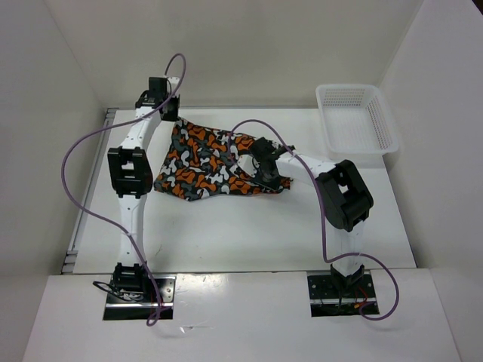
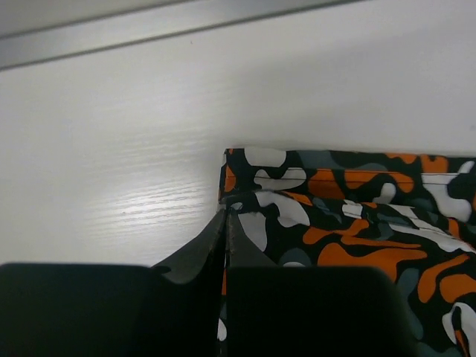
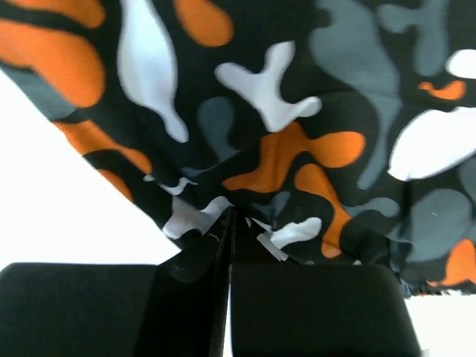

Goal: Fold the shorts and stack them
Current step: Fold the shorts

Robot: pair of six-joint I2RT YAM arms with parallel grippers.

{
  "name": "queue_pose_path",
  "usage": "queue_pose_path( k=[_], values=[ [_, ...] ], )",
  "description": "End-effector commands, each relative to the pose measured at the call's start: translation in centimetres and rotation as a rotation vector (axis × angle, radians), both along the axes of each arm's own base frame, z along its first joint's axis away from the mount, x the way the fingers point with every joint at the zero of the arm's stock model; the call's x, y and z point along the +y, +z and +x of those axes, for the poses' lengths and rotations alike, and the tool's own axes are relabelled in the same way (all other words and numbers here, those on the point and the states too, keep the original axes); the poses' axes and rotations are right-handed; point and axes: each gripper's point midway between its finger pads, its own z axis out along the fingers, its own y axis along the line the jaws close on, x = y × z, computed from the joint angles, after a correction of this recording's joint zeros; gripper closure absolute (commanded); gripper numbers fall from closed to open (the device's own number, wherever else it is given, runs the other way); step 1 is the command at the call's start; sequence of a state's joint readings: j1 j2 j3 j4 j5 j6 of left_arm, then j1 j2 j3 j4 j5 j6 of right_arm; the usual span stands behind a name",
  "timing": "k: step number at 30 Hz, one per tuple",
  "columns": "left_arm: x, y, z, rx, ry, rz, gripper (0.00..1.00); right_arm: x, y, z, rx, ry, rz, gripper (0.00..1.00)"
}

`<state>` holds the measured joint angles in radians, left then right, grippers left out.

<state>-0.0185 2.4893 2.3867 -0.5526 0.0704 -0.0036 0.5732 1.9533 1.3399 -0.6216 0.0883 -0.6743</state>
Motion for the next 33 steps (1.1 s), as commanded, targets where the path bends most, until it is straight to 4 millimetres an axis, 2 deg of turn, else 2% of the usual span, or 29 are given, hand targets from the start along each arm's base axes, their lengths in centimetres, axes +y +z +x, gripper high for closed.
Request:
queue_pose_path(
  k=[1, 3, 4, 5, 7, 8, 10, 11, 12, 13, 14, 15, 16, 17, 18, 19, 20, 21, 22, 23, 24, 25, 26, 27, 28, 30, 31, 33],
  values=[
    [0.2, -3.1, 1.0, 0.017, 0.012, 0.020, 0.95, 1.4, 4.1, 3.2, -0.147, -0.078, 0.086, 1.00],
    [-0.1, -3.2, 1.5, 0.003, 0.021, 0.035, 0.91, 2.0, 5.8, 4.2, -0.193, -0.108, 0.121, 0.97],
    [0.1, -3.4, 1.6, 0.003, 0.027, 0.041, 0.84, 2.2, 6.9, 4.7, -0.228, -0.143, 0.151, 0.94],
    [0.1, -4.3, 1.6, 0.017, 0.027, 0.042, 0.75, 2.4, 8.4, 5.3, -0.266, -0.167, 0.177, 0.92],
    [0.1, -3.9, 1.6, 0.014, 0.027, 0.042, 0.51, 3.1, 11.6, 7.0, -0.341, -0.257, 0.274, 0.87],
    [0.1, -3.4, 1.4, 0.014, 0.027, 0.042, 0.34, 2.9, 14.1, 8.3, -0.386, -0.300, 0.324, 0.77],
    [-0.1, -1.6, 0.9, 0.008, 0.019, 0.034, 0.27, 2.5, 16.2, 9.6, -0.422, -0.364, 0.382, 0.77],
    [0.6, -0.7, 0.8, 0.002, 0.030, 0.034, 0.23, 1.5, 17.0, 10.3, -0.431, -0.424, 0.409, 0.75],
    [0.4, 1.7, 0.5, -0.027, 0.020, 0.024, 0.16, 1.2, 17.9, 11.0, -0.438, -0.447, 0.433, 0.74],
    [0.7, 2.6, 0.0, -0.027, 0.016, 0.011, 0.13, 0.5, 17.9, 11.0, -0.420, -0.475, 0.437, 0.74],
    [1.5, 1.9, -1.0, 0.010, 0.023, 0.005, 0.12, -1.2, 17.3, 11.6, -0.399, -0.546, 0.446, 0.74],
    [1.4, 4.2, -1.8, -0.014, 0.016, -0.001, 0.10, -1.6, 16.4, 11.7, -0.356, -0.570, 0.460, 0.71],
    [2.0, 4.2, -2.7, 0.005, 0.022, -0.008, 0.10, -2.5, 15.4, 11.7, -0.320, -0.606, 0.461, 0.70],
    [1.7, 4.0, -3.6, 0.024, 0.009, -0.020, 0.10, -4.7, 14.2, 11.6, -0.273, -0.681, 0.451, 0.68],
    [2.3, 2.8, -5.7, 0.086, 0.020, -0.021, 0.10, -5.1, 13.0, 11.3, -0.221, -0.686, 0.456, 0.65],
    [2.3, 1.9, -7.1, 0.129, 0.021, -0.022, 0.10, -5.7, 12.3, 10.8, -0.191, -0.696, 0.453, 0.63],
    [2.2, 2.3, -8.3, 0.139, 0.021, -0.022, 0.10, -6.3, 10.8, 9.7, -0.140, -0.711, 0.427, 0.60],
    [2.2, 1.2, -9.5, 0.177, 0.021, -0.023, 0.10, -6.3, 10.2, 8.9, -0.108, -0.711, 0.417, 0.55],
    [2.1, -1.9, -12.1, 0.271, 0.022, -0.025, 0.10, -6.2, 9.3, 7.6, -0.044, -0.723, 0.433, 0.36],
    [2.4, -2.1, -13.4, 0.290, 0.026, -0.035, 0.10, -6.3, 8.7, 6.4, 0.009, -0.745, 0.439, 0.27],
    [2.4, -3.1, -14.6, 0.325, 0.027, -0.036, 0.10, -7.1, 8.3, 5.8, 0.042, -0.805, 0.466, 0.22],
    [2.3, -4.1, -15.8, 0.361, 0.027, -0.037, 0.10, -7.0, 8.2, 4.9, 0.087, -0.817, 0.506, 0.20],
    [2.8, -5.9, -18.0, 0.423, 0.040, -0.041, 0.10, -7.4, 6.3, 3.3, 0.155, -0.852, 0.498, 0.19],
    [3.2, -6.9, -18.7, 0.446, 0.049, -0.044, 0.10, -8.1, 5.7, 2.7, 0.193, -0.885, 0.515, 0.18],
    [3.1, -7.3, -19.5, 0.465, 0.049, -0.045, 0.10, -7.7, 4.9, 1.5, 0.262, -0.883, 0.545, 0.17],
    [2.8, -9.0, -21.4, 0.524, 0.039, -0.079, 0.10, -7.1, 4.0, 1.1, 0.305, -0.876, 0.560, 0.17],
    [2.8, -9.5, -22.0, 0.542, 0.039, -0.080, 0.10, -7.0, 3.0, 0.7, 0.340, -0.881, 0.553, 0.17],
    [2.3, -9.8, -22.7, 0.553, 0.027, -0.100, 0.10, -6.4, 2.5, 1.1, 0.352, -0.879, 0.577, 0.17]
  ],
)
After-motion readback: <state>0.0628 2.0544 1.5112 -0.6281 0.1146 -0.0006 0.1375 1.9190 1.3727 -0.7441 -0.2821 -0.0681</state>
